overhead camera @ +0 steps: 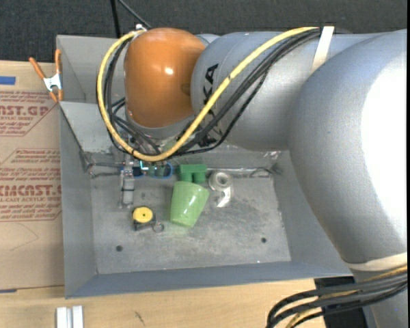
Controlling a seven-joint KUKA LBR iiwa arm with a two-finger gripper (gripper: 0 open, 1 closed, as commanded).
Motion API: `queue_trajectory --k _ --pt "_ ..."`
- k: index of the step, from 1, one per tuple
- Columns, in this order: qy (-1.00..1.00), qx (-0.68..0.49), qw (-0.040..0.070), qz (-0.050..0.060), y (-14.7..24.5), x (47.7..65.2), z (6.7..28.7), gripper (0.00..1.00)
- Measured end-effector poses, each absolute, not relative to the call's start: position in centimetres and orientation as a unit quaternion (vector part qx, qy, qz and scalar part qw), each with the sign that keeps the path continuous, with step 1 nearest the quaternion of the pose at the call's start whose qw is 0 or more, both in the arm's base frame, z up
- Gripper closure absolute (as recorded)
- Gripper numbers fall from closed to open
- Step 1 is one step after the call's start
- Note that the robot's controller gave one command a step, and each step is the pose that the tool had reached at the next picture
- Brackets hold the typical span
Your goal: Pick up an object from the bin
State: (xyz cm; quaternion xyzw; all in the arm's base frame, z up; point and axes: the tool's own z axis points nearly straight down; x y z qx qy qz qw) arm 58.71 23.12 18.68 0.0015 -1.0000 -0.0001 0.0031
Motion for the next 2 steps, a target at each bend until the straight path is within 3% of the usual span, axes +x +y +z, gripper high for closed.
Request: queue_trajectory --k 1,2 --pt "-0.997 0.078 0.003 0.001 17.7 52.8 7.7 0.0" --pt "-0.998 0.061 -0.001 0.001 13.4 54.7 6.9 0.0"
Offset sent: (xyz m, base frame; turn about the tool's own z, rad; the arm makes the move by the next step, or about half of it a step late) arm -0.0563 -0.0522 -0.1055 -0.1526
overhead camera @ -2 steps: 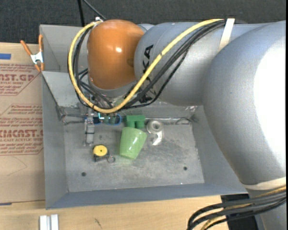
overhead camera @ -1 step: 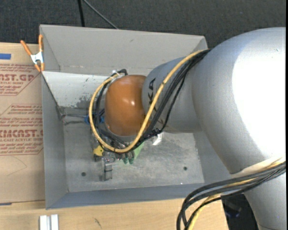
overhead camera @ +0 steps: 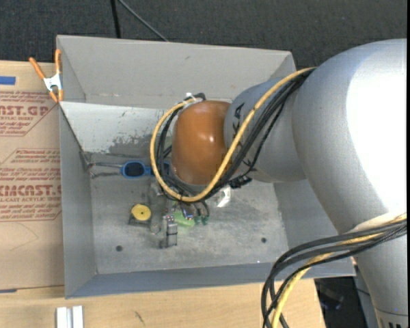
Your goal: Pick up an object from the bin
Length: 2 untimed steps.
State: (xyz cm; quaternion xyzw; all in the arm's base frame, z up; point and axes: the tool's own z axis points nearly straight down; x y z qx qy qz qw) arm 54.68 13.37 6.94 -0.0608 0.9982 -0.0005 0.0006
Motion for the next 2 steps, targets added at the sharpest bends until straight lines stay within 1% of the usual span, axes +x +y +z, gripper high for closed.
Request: queue_trajectory --k 1,2 --pt "1.0 0.018 0.001 0.002 18.7 55.4 7.0 0.0" --pt "0.998 0.069 -0.001 -0.001 11.6 52.9 6.9 0.0"
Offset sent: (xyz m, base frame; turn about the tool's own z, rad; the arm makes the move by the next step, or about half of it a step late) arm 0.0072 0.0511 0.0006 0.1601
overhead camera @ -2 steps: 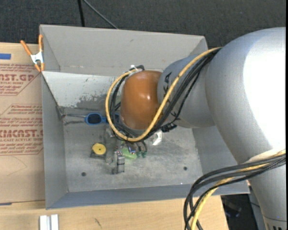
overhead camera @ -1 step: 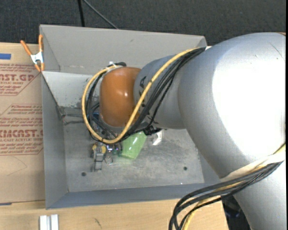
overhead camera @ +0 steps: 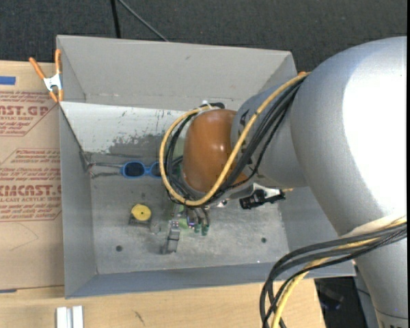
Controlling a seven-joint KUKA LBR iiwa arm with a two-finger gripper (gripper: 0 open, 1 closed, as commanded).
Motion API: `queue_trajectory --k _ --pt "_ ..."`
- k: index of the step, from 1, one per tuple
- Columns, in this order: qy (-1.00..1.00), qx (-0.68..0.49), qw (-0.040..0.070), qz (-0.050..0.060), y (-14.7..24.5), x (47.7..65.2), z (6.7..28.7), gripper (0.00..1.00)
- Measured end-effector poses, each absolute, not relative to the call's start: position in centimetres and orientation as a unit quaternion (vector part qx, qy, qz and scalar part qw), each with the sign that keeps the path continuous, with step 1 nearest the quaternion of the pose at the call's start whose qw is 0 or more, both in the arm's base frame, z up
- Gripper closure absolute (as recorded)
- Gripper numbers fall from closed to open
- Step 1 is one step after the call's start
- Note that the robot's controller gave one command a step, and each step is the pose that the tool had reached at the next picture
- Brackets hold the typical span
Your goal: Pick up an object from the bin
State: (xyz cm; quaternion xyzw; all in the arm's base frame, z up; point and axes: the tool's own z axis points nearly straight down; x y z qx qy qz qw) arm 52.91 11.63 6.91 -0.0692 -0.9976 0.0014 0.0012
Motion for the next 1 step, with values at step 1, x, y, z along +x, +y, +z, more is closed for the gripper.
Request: queue_trajectory --k 1 --pt "-0.99 -0.142 -0.001 -0.001 16.1 55.46 6.98 0.0"
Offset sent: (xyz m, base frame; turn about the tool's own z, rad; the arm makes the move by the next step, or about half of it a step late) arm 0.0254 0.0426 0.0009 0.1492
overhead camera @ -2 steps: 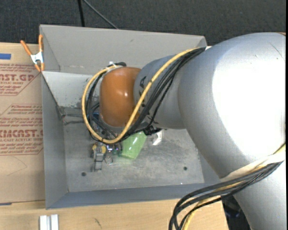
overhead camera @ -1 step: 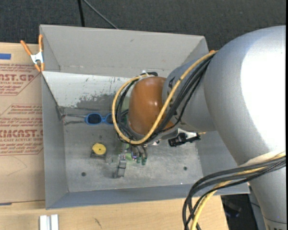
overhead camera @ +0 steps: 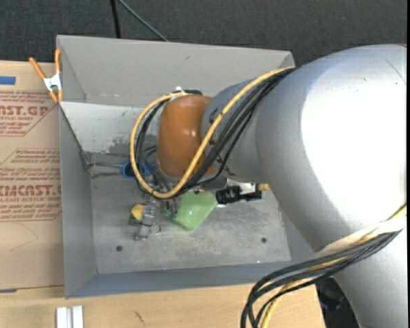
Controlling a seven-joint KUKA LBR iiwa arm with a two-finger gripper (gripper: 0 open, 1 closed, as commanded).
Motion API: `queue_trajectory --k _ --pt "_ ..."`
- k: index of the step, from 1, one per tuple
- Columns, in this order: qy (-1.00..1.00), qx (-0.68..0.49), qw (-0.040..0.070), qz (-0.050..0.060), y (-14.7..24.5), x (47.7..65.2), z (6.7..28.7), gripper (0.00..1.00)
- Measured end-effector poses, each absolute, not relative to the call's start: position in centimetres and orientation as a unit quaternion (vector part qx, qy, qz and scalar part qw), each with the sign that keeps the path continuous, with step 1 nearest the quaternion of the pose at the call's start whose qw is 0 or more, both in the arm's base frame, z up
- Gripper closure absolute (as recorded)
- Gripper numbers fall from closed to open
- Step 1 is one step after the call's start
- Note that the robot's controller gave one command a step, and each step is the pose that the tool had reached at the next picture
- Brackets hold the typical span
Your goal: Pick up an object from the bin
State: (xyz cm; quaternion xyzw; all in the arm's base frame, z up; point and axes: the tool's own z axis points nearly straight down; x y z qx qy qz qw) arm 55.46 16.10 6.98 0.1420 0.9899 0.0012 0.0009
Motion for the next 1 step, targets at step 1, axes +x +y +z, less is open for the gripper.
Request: queue_trajectory --k 1 --pt "0.99 0.143 -0.001 0.0 15.97 55.44 7.05 1.0"
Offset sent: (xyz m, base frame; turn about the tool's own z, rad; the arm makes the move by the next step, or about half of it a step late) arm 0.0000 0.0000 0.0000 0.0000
